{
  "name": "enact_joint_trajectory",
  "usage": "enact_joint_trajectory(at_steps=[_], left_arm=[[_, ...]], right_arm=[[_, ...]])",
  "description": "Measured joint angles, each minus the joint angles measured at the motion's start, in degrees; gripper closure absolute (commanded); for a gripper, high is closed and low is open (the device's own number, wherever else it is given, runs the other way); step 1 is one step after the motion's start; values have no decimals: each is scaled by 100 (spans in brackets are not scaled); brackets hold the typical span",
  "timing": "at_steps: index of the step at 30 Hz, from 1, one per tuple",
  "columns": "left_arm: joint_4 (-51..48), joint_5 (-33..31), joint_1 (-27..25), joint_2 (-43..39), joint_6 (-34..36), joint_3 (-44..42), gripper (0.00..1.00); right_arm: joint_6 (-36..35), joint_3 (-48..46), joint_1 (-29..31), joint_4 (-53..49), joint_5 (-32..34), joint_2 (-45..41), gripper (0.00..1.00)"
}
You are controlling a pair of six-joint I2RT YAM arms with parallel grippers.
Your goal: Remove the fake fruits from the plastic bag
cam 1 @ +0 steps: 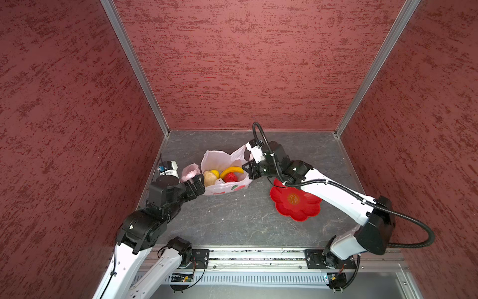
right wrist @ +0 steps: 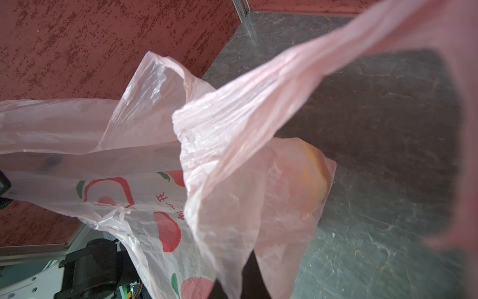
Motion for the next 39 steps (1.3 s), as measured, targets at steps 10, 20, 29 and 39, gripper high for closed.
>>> enact_joint_trajectory(at_steps=[10, 20, 29, 39], left_arm=[[-688, 509, -4, 4, 0, 227, 0], [-1473, 621, -4, 586, 643, 1311, 0], [-1429, 614, -4, 1266, 1370, 1471, 25], [-1220, 501, -4, 883, 1403, 1126, 87]], right_arm=[[269, -354, 216, -249, 238, -520, 100], [313, -354, 216, -275, 304, -498, 100], [313, -354, 216, -229, 350, -400, 100], [382, -409, 216, -197, 494, -291, 72]])
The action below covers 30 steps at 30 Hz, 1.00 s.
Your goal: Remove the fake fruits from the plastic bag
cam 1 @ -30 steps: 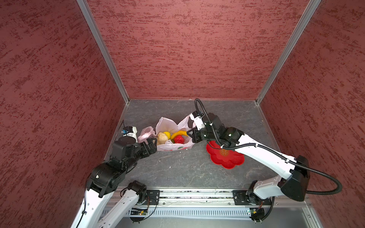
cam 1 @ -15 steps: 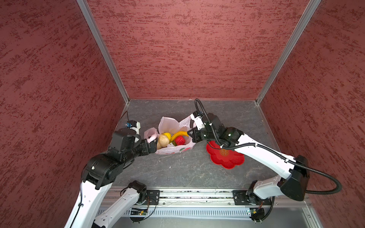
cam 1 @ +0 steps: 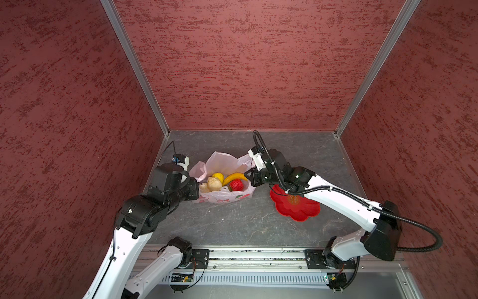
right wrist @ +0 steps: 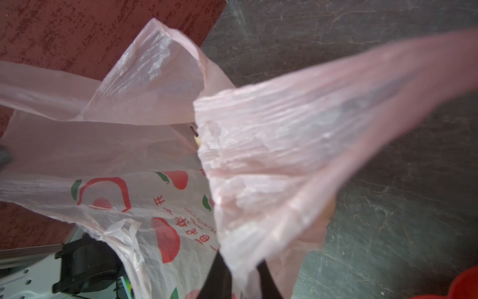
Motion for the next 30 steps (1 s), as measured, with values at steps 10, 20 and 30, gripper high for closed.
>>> enact_joint_trajectory(at_steps=[10, 20, 30], left_arm=[[-17, 164, -7, -1480, -1005, -1421, 100], [319, -4, -33, -1600, -1705, -1856, 100], [776, -240, -37, -1416, -2258, -2229, 100]], right_arm=[[127, -354, 15, -702, 221, -734, 38], [264, -177, 50, -1902, 632, -1552, 32], [-199, 1644, 52, -2675, 1073, -1410, 30]])
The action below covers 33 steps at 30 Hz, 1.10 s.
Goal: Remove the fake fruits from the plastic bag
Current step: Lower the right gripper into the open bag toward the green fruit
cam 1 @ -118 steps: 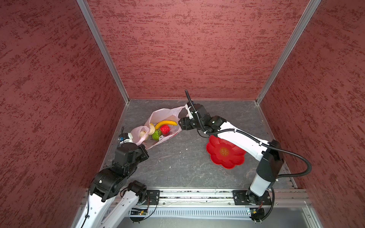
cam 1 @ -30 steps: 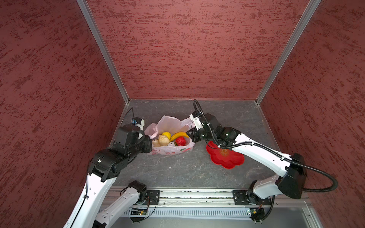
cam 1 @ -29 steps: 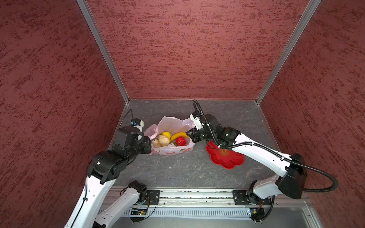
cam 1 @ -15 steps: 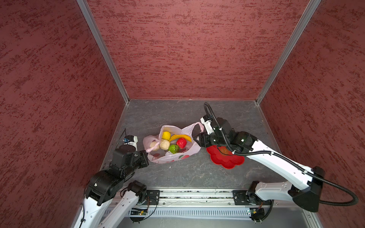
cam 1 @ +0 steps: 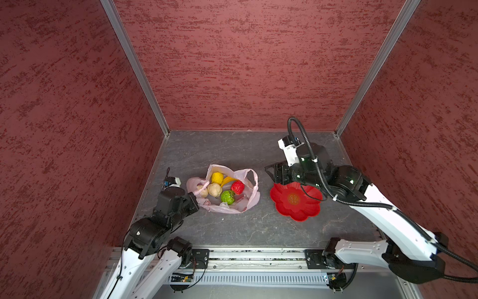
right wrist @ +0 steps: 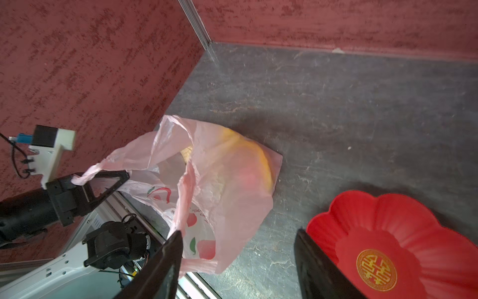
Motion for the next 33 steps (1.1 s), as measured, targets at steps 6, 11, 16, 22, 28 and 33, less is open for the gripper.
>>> enact_joint_trajectory(at_steps=[6, 11, 16, 22, 28, 33], left_arm=[[240, -116, -24, 87, -214, -245, 100], [243, -223, -103, 87, -396, -437, 100], [212, -339, -212, 76, -540, -461, 100], [199, -393, -267, 63, -627, -461, 100], [81, -422, -291, -144, -726, -461, 100], [-111, -446, -297, -326, -863, -466, 100]], right_arm=[[-337, 667, 11, 131, -225, 566, 56], [-398, 1102, 236, 372, -649, 1370, 62], [-358, 1692, 789, 442, -898, 2286, 65], [-66, 1947, 1292, 413, -953, 2929, 70], [345, 1462, 1368, 529, -903, 3088, 73], [496, 1296, 1335, 629, -822, 3434, 74]])
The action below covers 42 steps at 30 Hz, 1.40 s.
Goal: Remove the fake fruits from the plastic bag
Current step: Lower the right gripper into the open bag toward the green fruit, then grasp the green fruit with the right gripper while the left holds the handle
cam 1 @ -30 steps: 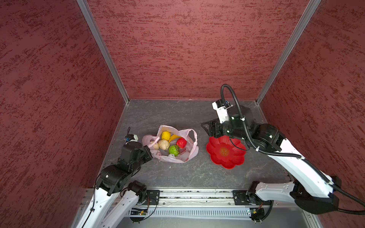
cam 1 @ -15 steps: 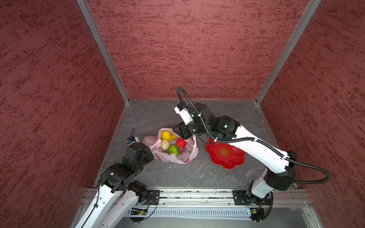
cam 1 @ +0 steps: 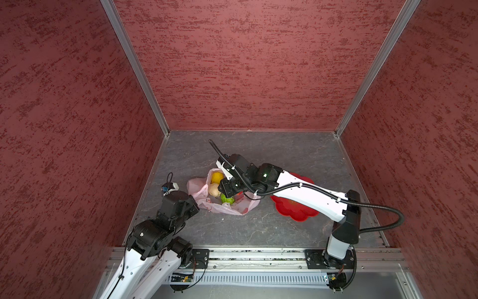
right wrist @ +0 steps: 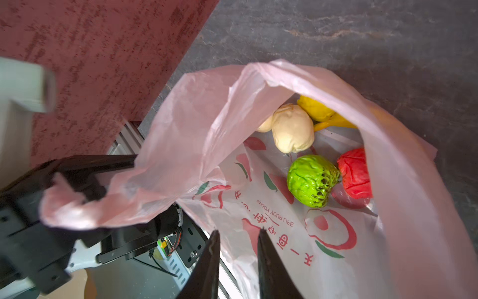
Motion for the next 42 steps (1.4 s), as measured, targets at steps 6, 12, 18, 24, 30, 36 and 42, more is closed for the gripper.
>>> enact_joint_trajectory(at_steps=[6, 12, 18, 24, 30, 36, 42], left_arm=[[-181, 190, -76, -81, -254, -87, 100], [-640, 310, -269, 479, -575, 52, 100], [-986, 177, -826, 1331, -1093, 127, 100], [-1056, -225, -1600, 1952, -1694, 127, 100], [-1060, -544, -1993, 2168, -2120, 125, 100], [-1167, -732, -2105, 1810, -2446, -17, 100], [-1338, -772, -2109, 1447, -2675, -236, 100]], right_arm=[[-9, -282, -68, 223, 26, 461, 74], [-57, -826, -107, 452, -269, 581, 74], [-116, -1528, -107, 562, -413, 579, 72], [-181, -1816, -144, 629, -151, 555, 66], [-192, -1954, -461, 984, 417, 251, 57], [-212, -1784, -737, 1303, 605, 280, 42], [-232, -1403, -706, 1408, 420, 575, 34]])
